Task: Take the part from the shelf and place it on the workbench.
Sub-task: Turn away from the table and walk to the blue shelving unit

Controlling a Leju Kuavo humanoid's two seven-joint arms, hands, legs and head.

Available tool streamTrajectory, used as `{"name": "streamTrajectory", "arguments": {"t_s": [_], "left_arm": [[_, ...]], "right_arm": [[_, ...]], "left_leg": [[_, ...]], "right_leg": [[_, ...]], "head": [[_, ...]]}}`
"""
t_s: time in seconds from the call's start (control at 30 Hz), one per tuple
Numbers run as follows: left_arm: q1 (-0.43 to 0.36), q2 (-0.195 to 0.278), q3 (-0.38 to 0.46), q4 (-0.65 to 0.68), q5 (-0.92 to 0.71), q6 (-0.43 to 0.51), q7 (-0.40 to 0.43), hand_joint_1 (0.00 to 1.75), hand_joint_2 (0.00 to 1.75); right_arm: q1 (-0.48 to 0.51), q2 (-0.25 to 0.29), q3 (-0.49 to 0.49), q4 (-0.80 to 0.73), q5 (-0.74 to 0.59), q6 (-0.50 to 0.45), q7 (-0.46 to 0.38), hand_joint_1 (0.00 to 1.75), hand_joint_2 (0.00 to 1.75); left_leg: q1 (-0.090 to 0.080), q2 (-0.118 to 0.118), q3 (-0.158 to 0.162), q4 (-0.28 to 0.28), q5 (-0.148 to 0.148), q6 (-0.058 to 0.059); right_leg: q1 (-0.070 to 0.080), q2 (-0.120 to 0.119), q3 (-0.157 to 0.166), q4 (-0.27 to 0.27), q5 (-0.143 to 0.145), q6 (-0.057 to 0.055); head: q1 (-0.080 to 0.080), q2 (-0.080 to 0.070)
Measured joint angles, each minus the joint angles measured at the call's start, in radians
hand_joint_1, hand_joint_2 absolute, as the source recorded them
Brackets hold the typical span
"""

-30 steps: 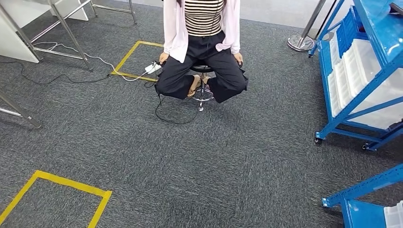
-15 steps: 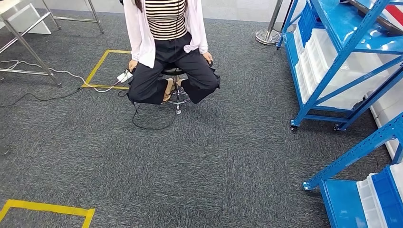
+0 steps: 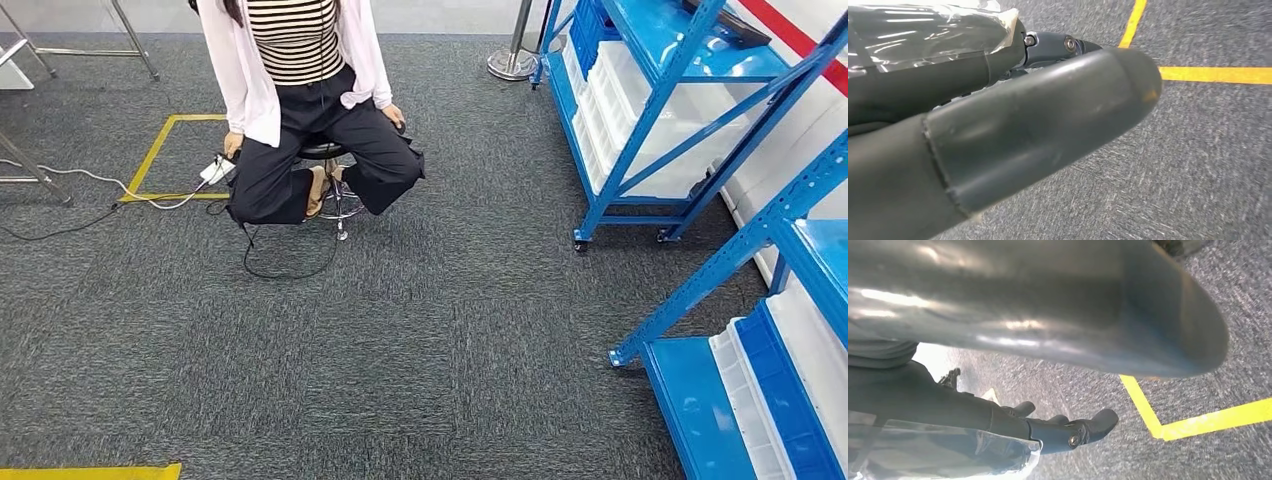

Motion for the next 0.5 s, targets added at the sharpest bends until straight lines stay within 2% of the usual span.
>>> {"name": "streamTrajectory", "arguments": {"t_s": [0.03, 0.1, 0.13, 0.17, 0.2, 0.23, 0.27, 0.3, 0.33, 0.37, 0.4, 0.47, 0.5], "left_arm": [[-0.001, 0.0, 0.0, 0.0, 0.0, 0.0, 0.0, 0.0, 0.0], [-0.003, 0.0, 0.0, 0.0, 0.0, 0.001, 0.001, 0.0, 0.0], [-0.005, -0.001, 0.0, 0.0, 0.0, 0.001, 0.002, 0.0, 0.0], [-0.005, -0.002, 0.0, 0.0, 0.0, 0.001, 0.002, 0.0, 0.0], [-0.005, -0.002, 0.0, 0.0, 0.0, 0.001, 0.002, 0.0, 0.0], [-0.004, -0.002, 0.001, 0.0, 0.0, 0.001, 0.003, 0.0, 0.0], [-0.003, -0.002, 0.002, 0.0, 0.0, 0.001, 0.003, 0.0, 0.0], [-0.001, -0.001, 0.003, 0.0, 0.0, 0.002, 0.004, 0.0, 0.0], [-0.001, -0.001, 0.005, 0.0, 0.0, 0.002, 0.004, 0.0, 0.0], [0.0, -0.001, 0.006, 0.0, 0.0, 0.002, 0.004, 0.0, 0.0], [0.0, -0.001, 0.007, 0.0, 0.0, 0.002, 0.004, 0.0, 0.0], [0.0, -0.001, 0.008, 0.0, 0.0, 0.002, 0.004, 0.0, 0.0], [0.0, -0.001, 0.008, 0.0, 0.0, 0.001, 0.004, 0.0, 0.0]], "right_arm": [[-0.001, 0.0, 0.0, 0.0, 0.001, 0.0, 0.0, 0.0, 0.0], [-0.001, 0.0, 0.0, 0.0, 0.004, 0.001, 0.001, 0.0, 0.0], [0.0, 0.0, 0.0, 0.0, 0.005, 0.001, 0.002, 0.0, 0.0], [0.0, -0.001, 0.0, 0.0, 0.006, 0.001, 0.002, 0.0, 0.0], [0.0, -0.001, 0.0, 0.0, 0.006, 0.001, 0.002, 0.0, 0.0], [0.0, -0.001, 0.0, 0.0, 0.007, 0.001, 0.002, 0.0, 0.0], [-0.001, -0.001, 0.0, 0.0, 0.008, 0.002, 0.002, 0.0, 0.0], [-0.001, -0.001, 0.0, 0.0, 0.008, 0.002, 0.002, 0.0, 0.0], [0.0, -0.001, 0.0, 0.0, 0.008, 0.002, 0.002, 0.0, 0.0], [0.001, -0.001, 0.0, 0.0, 0.008, 0.003, 0.002, 0.0, 0.0], [0.002, -0.001, 0.0, 0.0, 0.008, 0.003, 0.002, 0.0, 0.0], [0.001, -0.001, 0.0, 0.0, 0.009, 0.004, 0.002, 0.0, 0.0], [0.0, -0.001, 0.0, 0.0, 0.009, 0.005, 0.002, 0.0, 0.0]], "left_leg": [[-0.001, 0.007, 0.004, 0.0, -0.003, -0.007], [0.001, 0.021, 0.012, -0.002, -0.007, -0.022], [0.004, 0.014, 0.012, 0.003, -0.013, -0.028], [0.007, -0.002, 0.006, 0.022, -0.029, -0.034], [0.01, -0.025, -0.011, 0.063, -0.057, -0.037], [0.011, -0.05, -0.038, 0.123, -0.093, -0.039], [0.012, -0.064, -0.071, 0.193, -0.128, -0.04], [0.011, -0.071, -0.102, 0.254, -0.151, -0.04], [0.011, -0.074, -0.121, 0.286, -0.154, -0.04], [0.012, -0.075, -0.123, 0.283, -0.138, -0.039], [0.013, -0.078, -0.106, 0.24, -0.104, -0.038], [0.016, -0.104, -0.046, 0.106, -0.034, -0.034], [0.017, -0.116, -0.024, 0.054, -0.015, -0.032]], "right_leg": [[0.003, -0.009, 0.008, -0.019, 0.008, -0.007], [0.007, 0.007, 0.008, -0.021, 0.015, -0.024], [0.005, 0.015, 0.011, -0.024, 0.018, -0.032], [0.001, 0.024, 0.014, -0.027, 0.021, -0.04], [-0.002, 0.033, 0.018, -0.029, 0.024, -0.047], [-0.002, 0.042, 0.017, -0.029, 0.026, -0.052], [0.001, 0.051, 0.016, -0.029, 0.027, -0.056], [0.003, 0.062, 0.015, -0.029, 0.027, -0.058], [0.006, 0.073, 0.015, -0.028, 0.027, -0.059], [0.007, 0.084, 0.016, -0.028, 0.027, -0.059], [0.007, 0.096, 0.018, -0.027, 0.027, -0.058], [0.01, 0.117, 0.018, -0.023, 0.025, -0.056], [0.012, 0.127, 0.016, -0.02, 0.024, -0.052]], "head": [[-0.001, 0.0], [-0.002, 0.0], [-0.003, 0.0], [-0.004, 0.0], [-0.006, 0.0], [-0.007, 0.0], [-0.007, 0.0], [-0.007, 0.0], [-0.007, 0.0], [-0.007, 0.0], [-0.007, 0.0], [-0.007, 0.0], [-0.007, 0.0]]}}
